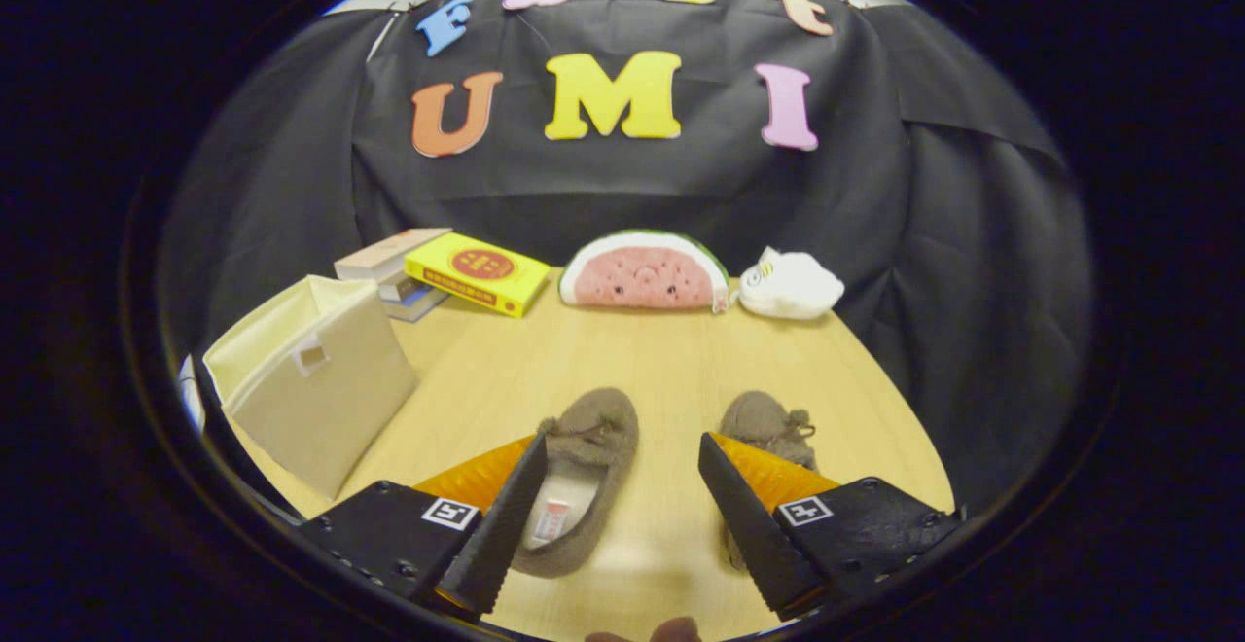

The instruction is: Open the storage box then place both shoes into the box .Put the left shoe in first, then the right shoe, with the right side of both shoes facing outward in a uniform manner.

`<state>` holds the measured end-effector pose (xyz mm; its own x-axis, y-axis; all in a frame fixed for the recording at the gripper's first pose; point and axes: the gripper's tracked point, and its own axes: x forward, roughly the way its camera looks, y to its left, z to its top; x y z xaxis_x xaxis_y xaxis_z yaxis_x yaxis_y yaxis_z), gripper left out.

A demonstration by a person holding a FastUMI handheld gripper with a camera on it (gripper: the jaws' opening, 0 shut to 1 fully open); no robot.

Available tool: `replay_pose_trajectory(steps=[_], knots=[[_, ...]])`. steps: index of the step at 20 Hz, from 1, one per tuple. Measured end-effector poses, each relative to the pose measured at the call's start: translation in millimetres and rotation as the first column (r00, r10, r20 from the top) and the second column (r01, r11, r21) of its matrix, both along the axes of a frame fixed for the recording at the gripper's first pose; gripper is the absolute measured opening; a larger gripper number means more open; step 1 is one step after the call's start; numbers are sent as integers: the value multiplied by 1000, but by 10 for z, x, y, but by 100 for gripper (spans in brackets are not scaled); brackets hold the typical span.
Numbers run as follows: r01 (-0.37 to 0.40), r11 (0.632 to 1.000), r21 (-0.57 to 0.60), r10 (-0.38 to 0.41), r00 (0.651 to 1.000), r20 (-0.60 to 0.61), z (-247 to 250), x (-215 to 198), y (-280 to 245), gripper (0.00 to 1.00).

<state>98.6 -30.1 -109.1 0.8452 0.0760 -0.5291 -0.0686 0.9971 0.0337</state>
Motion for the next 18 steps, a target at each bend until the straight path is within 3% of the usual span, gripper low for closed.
replay_pose_trajectory(steps=[5,9,12,16,18], knots=[[22,999,26,-18,992,-129,-501,184,22,96],[62,995,76,-51,988,-143,-723,413,107,96],[74,992,99,-60,988,-142,-772,484,181,70],[69,990,121,-44,980,-193,-875,422,257,52],[98,986,136,-69,977,-202,-879,417,216,24]])
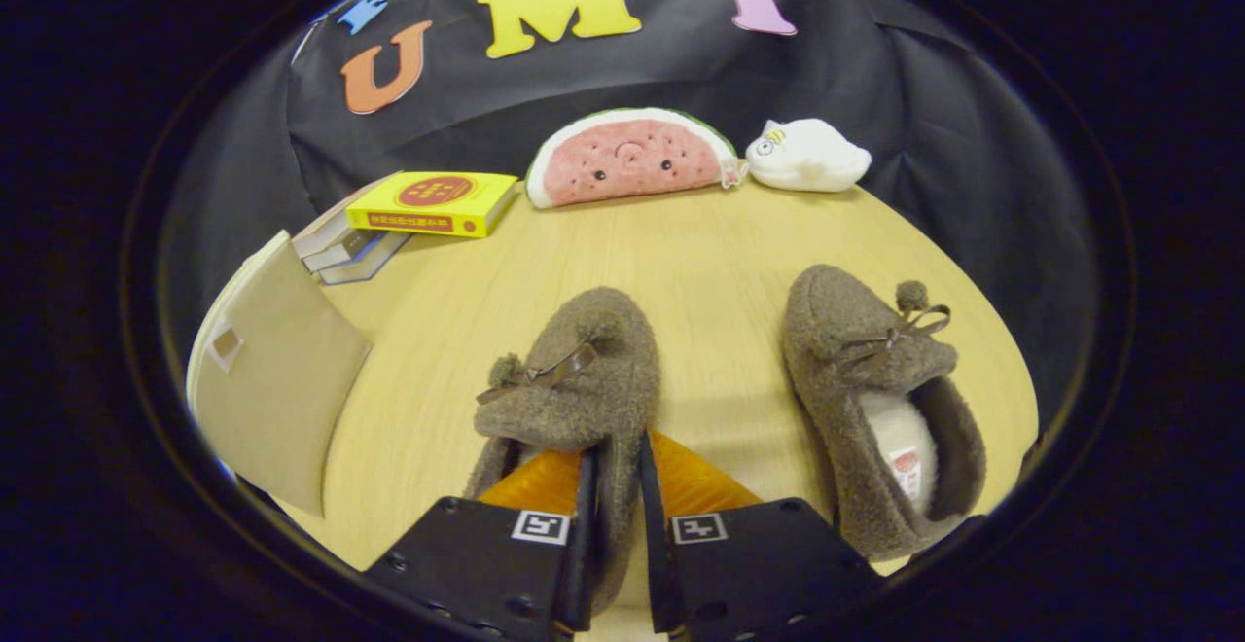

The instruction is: Open the storage box then place both shoes into the box .Put the left shoe in first, then the right shoe, with the right side of both shoes facing outward in a uniform manner.

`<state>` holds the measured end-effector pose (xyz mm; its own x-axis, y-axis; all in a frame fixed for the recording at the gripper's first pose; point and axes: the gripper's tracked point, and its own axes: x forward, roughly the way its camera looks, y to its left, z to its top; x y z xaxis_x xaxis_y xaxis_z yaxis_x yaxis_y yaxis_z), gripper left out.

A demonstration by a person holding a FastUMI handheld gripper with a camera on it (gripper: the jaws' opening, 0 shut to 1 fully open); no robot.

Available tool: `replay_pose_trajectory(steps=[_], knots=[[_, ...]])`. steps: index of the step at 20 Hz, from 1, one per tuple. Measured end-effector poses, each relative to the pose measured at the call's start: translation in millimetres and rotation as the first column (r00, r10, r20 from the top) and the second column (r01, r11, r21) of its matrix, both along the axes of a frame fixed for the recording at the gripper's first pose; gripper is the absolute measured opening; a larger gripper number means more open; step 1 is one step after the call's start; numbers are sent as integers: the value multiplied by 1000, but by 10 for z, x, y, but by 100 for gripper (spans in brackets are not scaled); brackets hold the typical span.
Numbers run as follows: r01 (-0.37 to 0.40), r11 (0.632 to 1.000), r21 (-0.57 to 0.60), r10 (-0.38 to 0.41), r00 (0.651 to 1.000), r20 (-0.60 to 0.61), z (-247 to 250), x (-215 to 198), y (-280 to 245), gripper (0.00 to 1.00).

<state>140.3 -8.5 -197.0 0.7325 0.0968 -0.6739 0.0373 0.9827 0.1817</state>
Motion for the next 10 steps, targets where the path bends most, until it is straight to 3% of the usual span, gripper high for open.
replay_pose_trajectory(steps=[2,3,10], knots=[[21,999,36,-20,1000,-18,-17,-8,-40,24],[31,997,78,-28,999,-41,-7,-3,-19,1],[56,977,208,-44,997,-60,159,-152,110,1]])
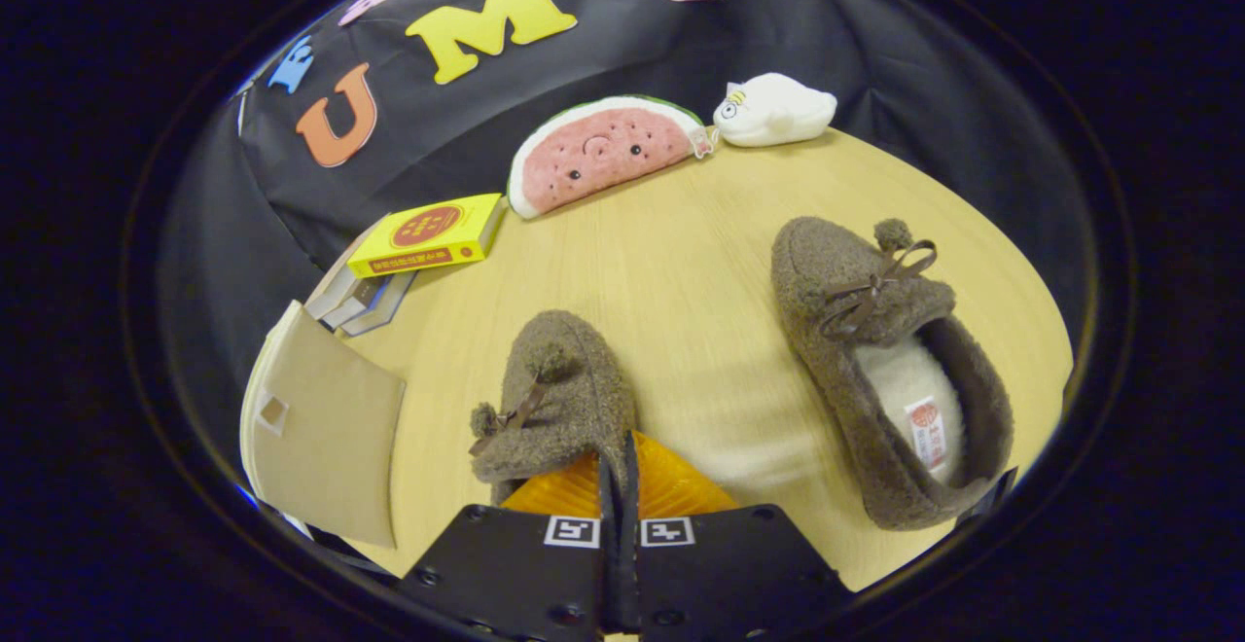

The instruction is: Open the storage box then place both shoes into the box .Put the left shoe in first, then the right shoe, with the right side of both shoes facing outward in a uniform manner.

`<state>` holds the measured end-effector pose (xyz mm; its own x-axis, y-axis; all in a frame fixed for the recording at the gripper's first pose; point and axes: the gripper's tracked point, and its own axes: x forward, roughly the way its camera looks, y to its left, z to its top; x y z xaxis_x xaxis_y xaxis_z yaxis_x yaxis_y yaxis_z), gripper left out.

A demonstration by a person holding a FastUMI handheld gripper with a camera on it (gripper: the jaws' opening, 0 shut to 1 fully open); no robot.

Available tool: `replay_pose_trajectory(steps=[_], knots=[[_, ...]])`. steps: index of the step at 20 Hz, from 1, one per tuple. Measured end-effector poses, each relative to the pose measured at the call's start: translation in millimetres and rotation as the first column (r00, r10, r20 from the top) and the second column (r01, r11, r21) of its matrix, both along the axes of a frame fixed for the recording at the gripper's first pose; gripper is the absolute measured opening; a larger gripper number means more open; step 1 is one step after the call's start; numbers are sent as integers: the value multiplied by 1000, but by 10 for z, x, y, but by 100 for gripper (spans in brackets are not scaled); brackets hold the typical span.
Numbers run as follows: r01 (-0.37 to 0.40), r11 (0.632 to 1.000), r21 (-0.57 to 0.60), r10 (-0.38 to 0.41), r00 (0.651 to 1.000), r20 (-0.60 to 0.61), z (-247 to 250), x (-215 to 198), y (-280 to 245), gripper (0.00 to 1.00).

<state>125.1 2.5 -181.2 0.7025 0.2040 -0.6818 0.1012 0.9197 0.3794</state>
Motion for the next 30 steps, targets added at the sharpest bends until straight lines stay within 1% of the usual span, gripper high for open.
replay_pose_trajectory(steps=[3,7,11,14,15,17,20,24,26,30], knots=[[-15,1000,23,14,999,35,269,-70,164,1],[-69,995,75,60,992,114,944,-127,629,1],[-101,992,80,84,978,191,1649,-135,1176,1],[-107,987,122,78,973,219,2115,-124,1683,1],[-98,986,136,65,972,226,2250,-114,1839,1],[-92,984,150,54,970,238,2425,-103,2186,1],[-88,984,158,51,974,222,2395,-81,2694,1],[-56,984,172,29,987,158,2034,-59,3231,1],[-26,986,165,3,990,138,1837,4,3401,1],[40,986,163,-58,993,106,1469,-43,3594,1]])
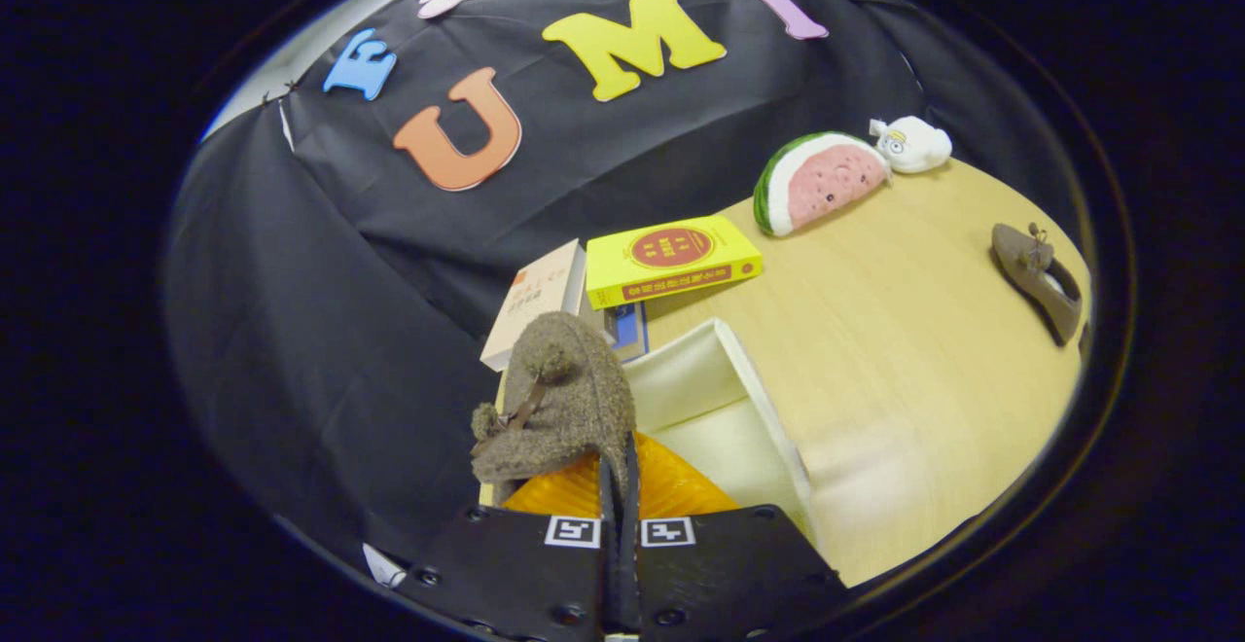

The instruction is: Open the storage box then place both shoes into the box .Put the left shoe in first, then the right shoe, with the right side of both shoes facing outward in a uniform manner.

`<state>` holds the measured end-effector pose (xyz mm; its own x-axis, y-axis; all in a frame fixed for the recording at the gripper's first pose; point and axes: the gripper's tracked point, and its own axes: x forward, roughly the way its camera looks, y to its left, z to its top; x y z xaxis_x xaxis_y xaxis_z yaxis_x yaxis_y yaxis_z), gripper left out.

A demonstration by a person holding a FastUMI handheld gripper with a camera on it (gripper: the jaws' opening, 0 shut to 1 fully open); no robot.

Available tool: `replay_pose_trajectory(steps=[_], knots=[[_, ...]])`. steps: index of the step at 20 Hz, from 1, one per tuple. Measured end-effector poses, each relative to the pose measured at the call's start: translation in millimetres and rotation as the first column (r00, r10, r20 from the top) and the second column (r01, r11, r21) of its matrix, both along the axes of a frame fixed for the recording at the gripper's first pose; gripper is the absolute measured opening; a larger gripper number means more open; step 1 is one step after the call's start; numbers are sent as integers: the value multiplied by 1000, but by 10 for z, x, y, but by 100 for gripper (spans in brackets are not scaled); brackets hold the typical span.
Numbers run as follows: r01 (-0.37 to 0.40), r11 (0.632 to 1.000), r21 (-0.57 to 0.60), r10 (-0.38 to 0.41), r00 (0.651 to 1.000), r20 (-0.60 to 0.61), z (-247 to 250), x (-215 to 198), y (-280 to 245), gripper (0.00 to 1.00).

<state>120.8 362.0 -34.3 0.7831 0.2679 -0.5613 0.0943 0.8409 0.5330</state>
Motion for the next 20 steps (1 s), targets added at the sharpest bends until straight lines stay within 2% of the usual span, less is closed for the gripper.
replay_pose_trajectory(steps=[5,10,14,19,20], knots=[[33,998,-50,-35,999,-30,-296,-83,129,1],[-6,997,-77,-1,996,-86,-508,-92,336,4],[-48,997,-59,38,986,-162,-693,-167,456,19],[-95,993,-70,86,989,-122,-511,-155,439,55],[-111,991,-73,103,989,-107,-460,-161,424,55]])
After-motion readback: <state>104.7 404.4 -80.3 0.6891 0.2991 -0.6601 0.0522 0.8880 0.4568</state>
